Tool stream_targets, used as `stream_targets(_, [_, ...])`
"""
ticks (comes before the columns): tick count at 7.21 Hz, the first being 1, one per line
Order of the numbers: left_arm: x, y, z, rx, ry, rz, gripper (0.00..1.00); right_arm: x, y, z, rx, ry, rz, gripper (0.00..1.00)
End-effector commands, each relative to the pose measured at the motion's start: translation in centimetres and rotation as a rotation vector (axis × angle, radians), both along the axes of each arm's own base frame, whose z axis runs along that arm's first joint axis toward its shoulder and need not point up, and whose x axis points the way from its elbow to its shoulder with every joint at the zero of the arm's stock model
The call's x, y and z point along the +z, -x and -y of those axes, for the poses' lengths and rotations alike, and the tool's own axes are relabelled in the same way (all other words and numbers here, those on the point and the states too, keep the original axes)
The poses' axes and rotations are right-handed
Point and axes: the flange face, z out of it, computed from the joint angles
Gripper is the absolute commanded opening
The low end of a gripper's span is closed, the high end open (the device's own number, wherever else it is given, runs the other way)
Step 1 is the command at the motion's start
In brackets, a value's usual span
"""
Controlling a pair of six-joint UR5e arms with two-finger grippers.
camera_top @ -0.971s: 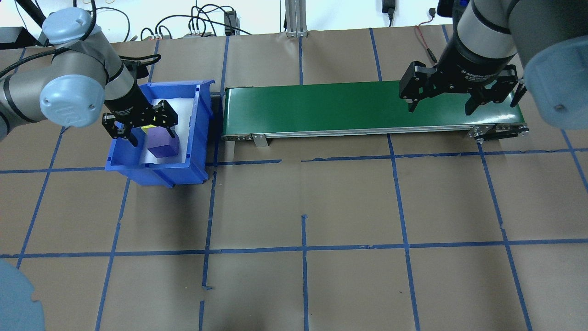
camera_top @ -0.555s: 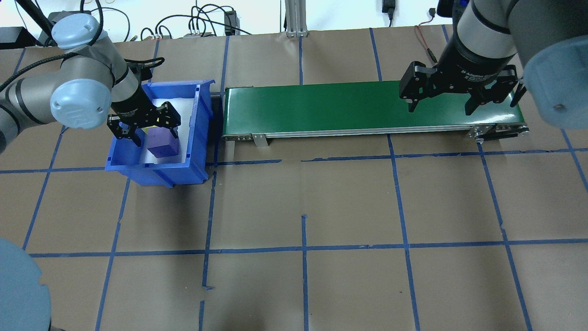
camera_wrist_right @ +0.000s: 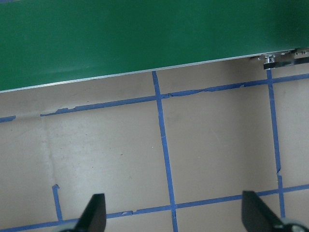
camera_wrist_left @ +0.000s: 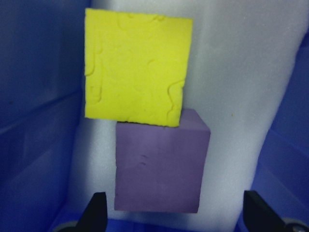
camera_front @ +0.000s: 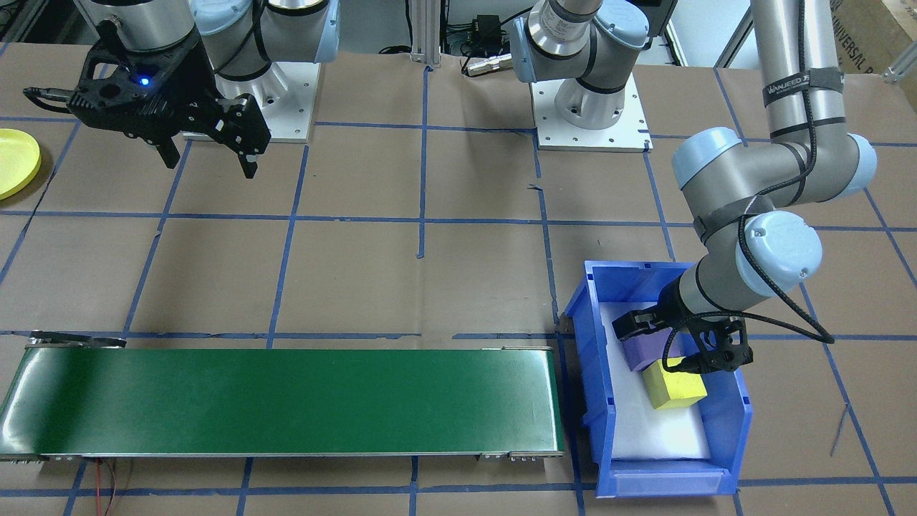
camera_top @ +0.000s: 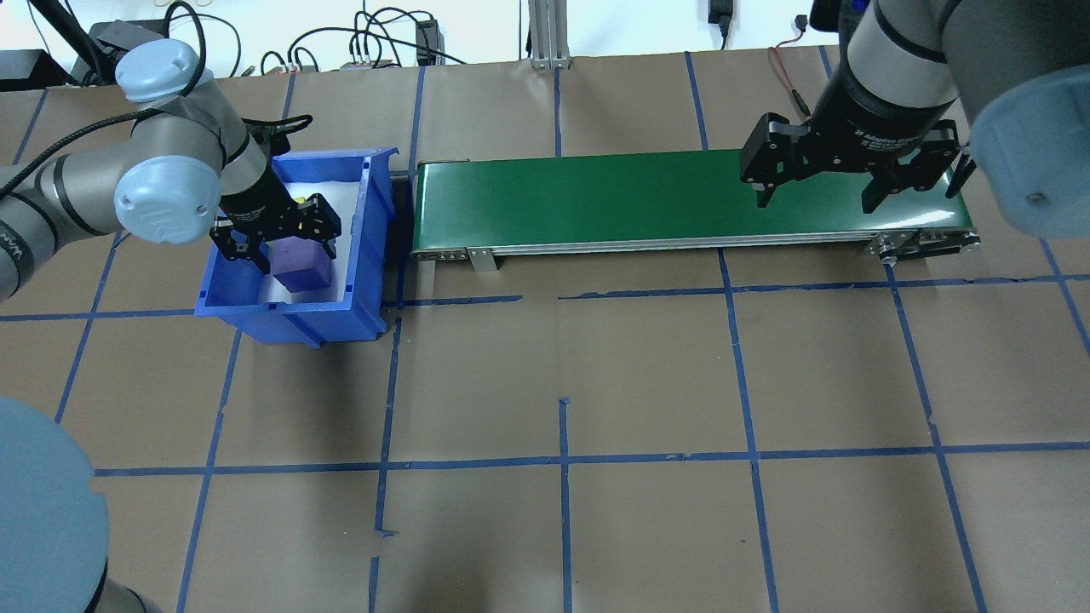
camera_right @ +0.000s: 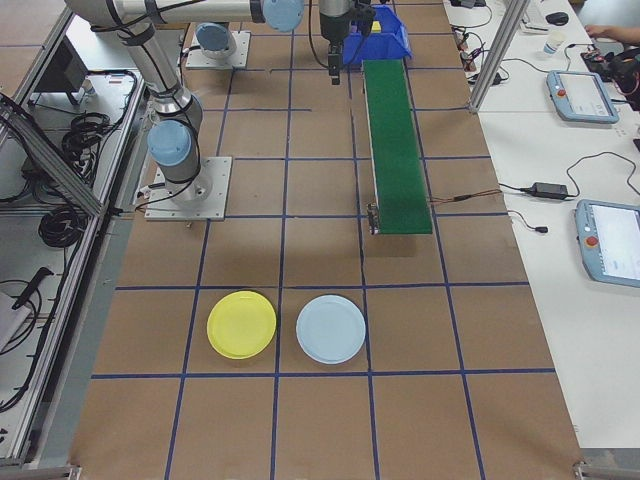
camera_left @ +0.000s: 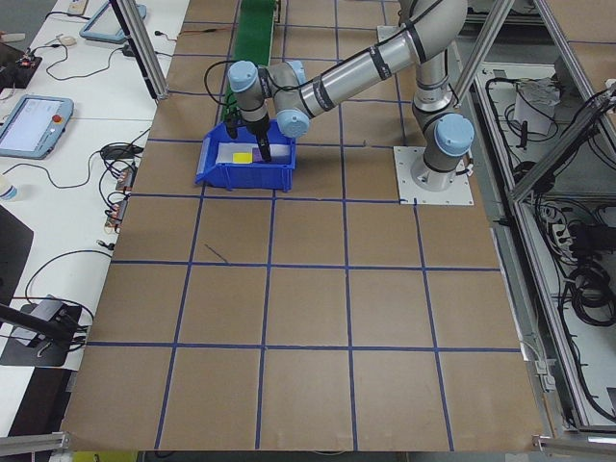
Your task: Move block left to right into plate
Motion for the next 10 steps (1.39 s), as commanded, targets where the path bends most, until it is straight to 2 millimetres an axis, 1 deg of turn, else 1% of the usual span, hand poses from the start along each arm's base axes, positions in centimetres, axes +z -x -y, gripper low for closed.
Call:
stream_targets(1, [-0.8, 0.0, 0.1, -0.005, -0.010, -0.003, 0.88, 0.0, 0.0, 0.0, 0.000, 0.001, 0.000, 1.00])
stream_targets(2, [-0.7, 0.0, 0.2, -0.011, 0.003, 0.001, 0.61, 0.0, 0.0, 0.0, 0.000, -0.001, 0.000, 1.00])
stream_targets(3, [-0.8, 0.0, 0.1, -0.015, 0.001, -0.002, 0.38, 0.0, 0.0, 0.0, 0.000, 0.001, 0.000, 1.00])
stream_targets(4, [-0.2, 0.1, -0.1, -0.021, 0.010, -0.001, 0.23, 0.0, 0.0, 0.0, 0.000, 0.001, 0.000, 1.00])
stream_targets(5, [2.7, 0.1, 0.0, -0.025, 0.060, 0.011, 0.23, 0.0, 0.0, 0.0, 0.000, 0.001, 0.000, 1.00])
stream_targets(6, [7.4, 1.6, -1.9, -0.037, 0.123, 0.019, 0.23, 0.0, 0.0, 0.0, 0.000, 0.001, 0.000, 1.00])
stream_targets(7, [14.3, 4.4, -4.8, -0.073, 0.185, 0.021, 0.24, 0.1, 0.0, 0.0, 0.000, 0.002, 0.000, 1.00])
stream_targets(8, [19.0, 7.8, -7.5, -0.122, 0.257, 0.021, 0.31, 0.1, 0.0, 0.0, 0.000, 0.002, 0.000, 1.00])
stream_targets(9, [21.0, 10.5, -8.7, -0.171, 0.309, 0.017, 0.31, 0.0, 0.0, 0.0, 0.000, 0.001, 0.000, 1.00])
stream_targets(10, [21.0, 12.0, -8.4, -0.161, 0.326, -0.022, 0.31, 0.0, 0.0, 0.0, 0.000, 0.001, 0.000, 1.00])
